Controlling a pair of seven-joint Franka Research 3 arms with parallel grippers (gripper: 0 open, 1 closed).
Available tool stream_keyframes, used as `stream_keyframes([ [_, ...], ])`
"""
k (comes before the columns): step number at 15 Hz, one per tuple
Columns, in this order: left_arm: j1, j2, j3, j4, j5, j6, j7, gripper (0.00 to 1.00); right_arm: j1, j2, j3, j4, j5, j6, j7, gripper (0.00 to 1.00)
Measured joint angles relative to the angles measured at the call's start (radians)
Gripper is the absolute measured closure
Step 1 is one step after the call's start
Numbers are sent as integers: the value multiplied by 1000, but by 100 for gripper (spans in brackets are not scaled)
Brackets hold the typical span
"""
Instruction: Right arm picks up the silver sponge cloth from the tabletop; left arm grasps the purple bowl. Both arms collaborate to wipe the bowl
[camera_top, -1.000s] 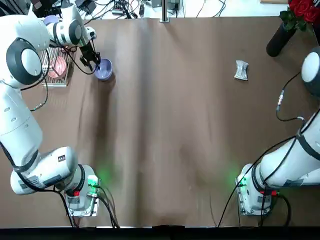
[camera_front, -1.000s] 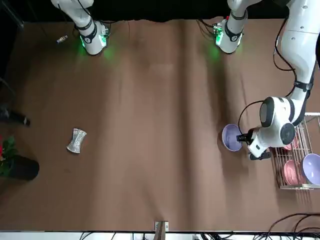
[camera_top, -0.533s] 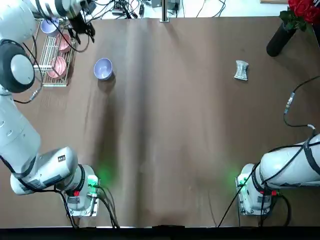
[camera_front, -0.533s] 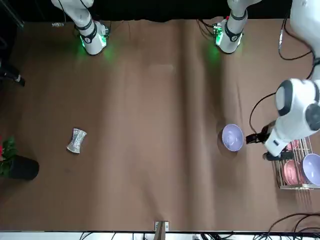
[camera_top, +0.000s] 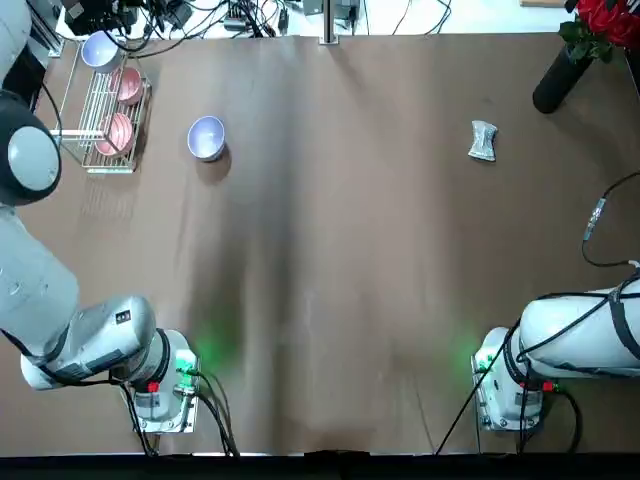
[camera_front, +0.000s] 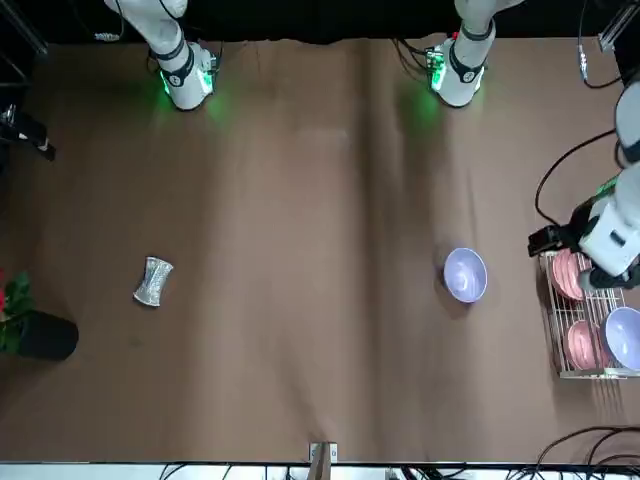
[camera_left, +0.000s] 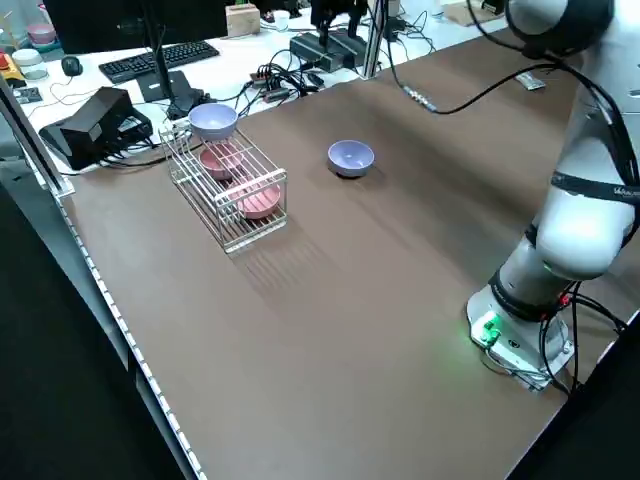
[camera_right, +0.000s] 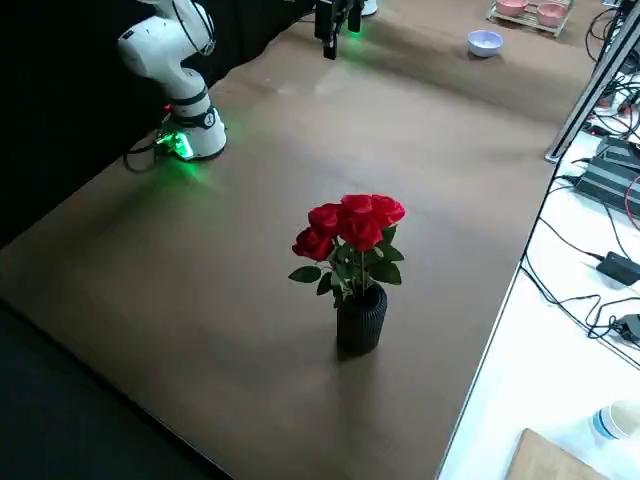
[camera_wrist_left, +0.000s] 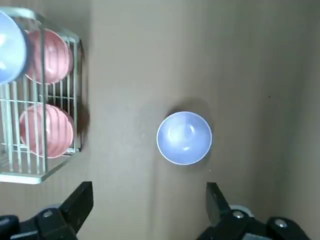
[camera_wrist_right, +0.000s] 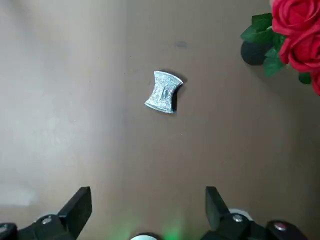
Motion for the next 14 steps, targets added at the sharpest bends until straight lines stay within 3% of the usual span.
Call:
stream_keyframes([
  [3, -56, -63, 32, 1, -3, -14, -8, 0, -1, 0, 2, 0, -2, 10, 0, 0],
  [9, -268, -88, 248, -22, -121, 16, -10, 0, -2, -1, 3, 0, -5, 15, 0, 0],
  [14, -314, -148, 296, -112, -133, 60, -10, 0, -2, -1, 4, 0, -5, 12, 0, 0],
])
